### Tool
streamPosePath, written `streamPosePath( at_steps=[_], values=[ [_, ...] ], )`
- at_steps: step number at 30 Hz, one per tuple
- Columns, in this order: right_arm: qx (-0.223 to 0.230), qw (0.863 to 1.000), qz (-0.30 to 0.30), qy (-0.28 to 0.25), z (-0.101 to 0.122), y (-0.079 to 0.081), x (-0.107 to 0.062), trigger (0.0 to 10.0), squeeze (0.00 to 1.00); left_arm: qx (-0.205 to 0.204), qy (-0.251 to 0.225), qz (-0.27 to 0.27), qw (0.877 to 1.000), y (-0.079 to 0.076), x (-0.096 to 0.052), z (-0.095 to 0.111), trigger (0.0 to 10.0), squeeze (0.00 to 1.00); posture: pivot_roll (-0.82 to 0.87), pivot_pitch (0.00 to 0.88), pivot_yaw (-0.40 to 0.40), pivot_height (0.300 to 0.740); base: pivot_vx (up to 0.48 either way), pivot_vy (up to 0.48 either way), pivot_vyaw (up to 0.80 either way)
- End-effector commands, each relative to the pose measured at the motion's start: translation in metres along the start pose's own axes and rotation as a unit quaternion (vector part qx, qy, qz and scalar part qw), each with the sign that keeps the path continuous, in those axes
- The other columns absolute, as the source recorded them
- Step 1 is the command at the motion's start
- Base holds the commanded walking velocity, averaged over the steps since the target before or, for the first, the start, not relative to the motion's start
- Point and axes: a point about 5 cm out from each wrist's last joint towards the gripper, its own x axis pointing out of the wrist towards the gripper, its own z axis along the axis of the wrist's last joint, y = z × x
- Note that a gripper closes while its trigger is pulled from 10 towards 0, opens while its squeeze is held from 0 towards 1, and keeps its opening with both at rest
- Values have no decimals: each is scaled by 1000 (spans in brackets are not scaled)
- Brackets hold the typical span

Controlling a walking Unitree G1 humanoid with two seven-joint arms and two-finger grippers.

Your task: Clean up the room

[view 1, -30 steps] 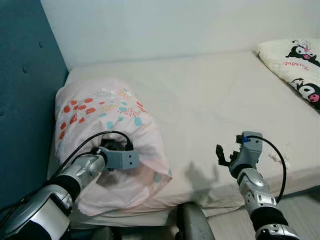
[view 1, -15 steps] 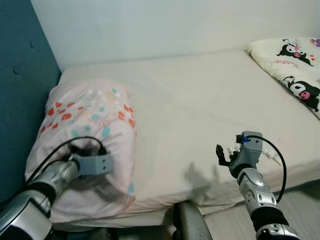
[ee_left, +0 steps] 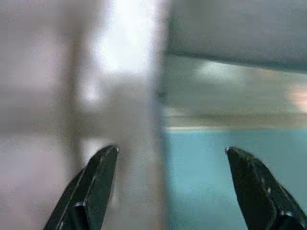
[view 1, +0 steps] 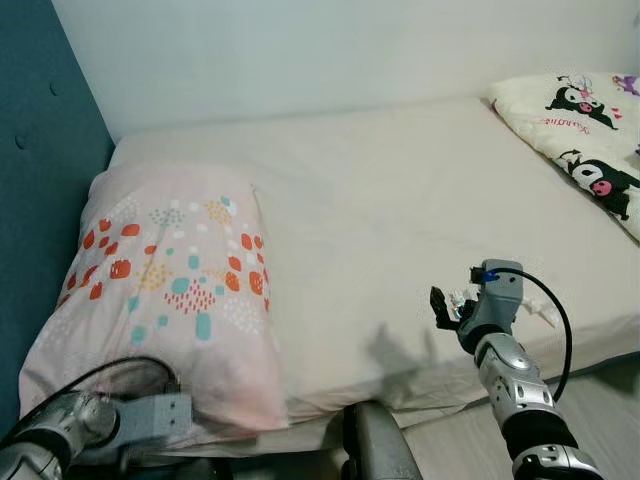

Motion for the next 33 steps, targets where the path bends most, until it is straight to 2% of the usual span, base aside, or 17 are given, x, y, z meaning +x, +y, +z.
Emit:
streamPosePath(
  at_steps=[1,8,9,11,13,14,15,18,19,21,22,23,25,27,28,29,33],
  values=[
    [0,1000,2,17,-6,1,0,10000,0,-6,-1,-51,999,-8,-7,-10,10000,0,-141,134,-36,605,0,0,0],
    [-1,1000,3,18,-4,-1,1,10000,0,13,-158,-121,980,-4,-45,26,10000,0,-140,129,-36,605,0,0,0],
    [0,1000,6,18,-4,0,1,10000,0,23,-310,-129,942,0,-81,65,10000,0,-135,125,-37,605,0,0,0],
    [0,1000,6,18,-4,0,1,10000,0,23,-310,-129,942,0,-81,65,10000,0,-135,125,-37,605,0,0,0],
    [4,1000,13,14,-2,3,2,10000,0,22,-442,-131,887,8,-115,92,10000,0,-134,120,-34,605,0,0,0],
    [4,1000,13,14,-2,3,2,10000,0,22,-442,-131,887,8,-115,92,10000,0,-134,120,-34,605,0,0,0],
    [6,1000,19,11,-1,6,3,10000,0,17,-516,-124,847,15,-135,105,10000,0,-136,118,-32,605,0,0,0],
    [8,1000,24,9,0,8,3,10000,0,15,-564,-119,817,20,-149,111,10000,0,-137,118,-32,605,0,0,0],
    [10,1000,25,8,0,9,3,10000,0,2,-614,-106,783,28,-160,116,10000,0,-136,114,-30,605,0,0,0],
    [10,1000,25,8,0,9,3,10000,0,2,-614,-106,783,28,-160,116,10000,0,-136,114,-30,605,0,0,0],
    [19,999,29,7,0,11,4,10000,0,-21,-651,-71,755,37,-164,118,10000,0,-133,114,-28,605,0,0,0],
    [19,999,29,7,0,11,4,10000,0,-21,-651,-71,755,37,-164,118,10000,0,-133,114,-28,605,0,0,0],
    [28,999,35,8,-2,13,3,10000,0,-106,-671,16,734,61,-155,120,10000,0,-128,109,-22,610,0,0,0],
    [37,998,45,15,-8,20,3,10000,0,-274,-661,120,688,85,-129,120,10000,0,-124,103,-16,620,0,0,0],
    [37,998,45,15,-8,20,3,10000,0,-274,-661,120,688,85,-129,120,10000,0,-124,103,-16,620,0,0,0],
    [39,997,60,28,-18,32,2,10000,0,-413,-634,156,636,85,-94,115,10000,0,-121,97,-14,630,0,0,0],
    [40,996,72,36,-24,42,0,10000,0,-479,-617,162,604,79,-74,110,10000,0,-118,96,-13,640,0,0,0]
  ],
)
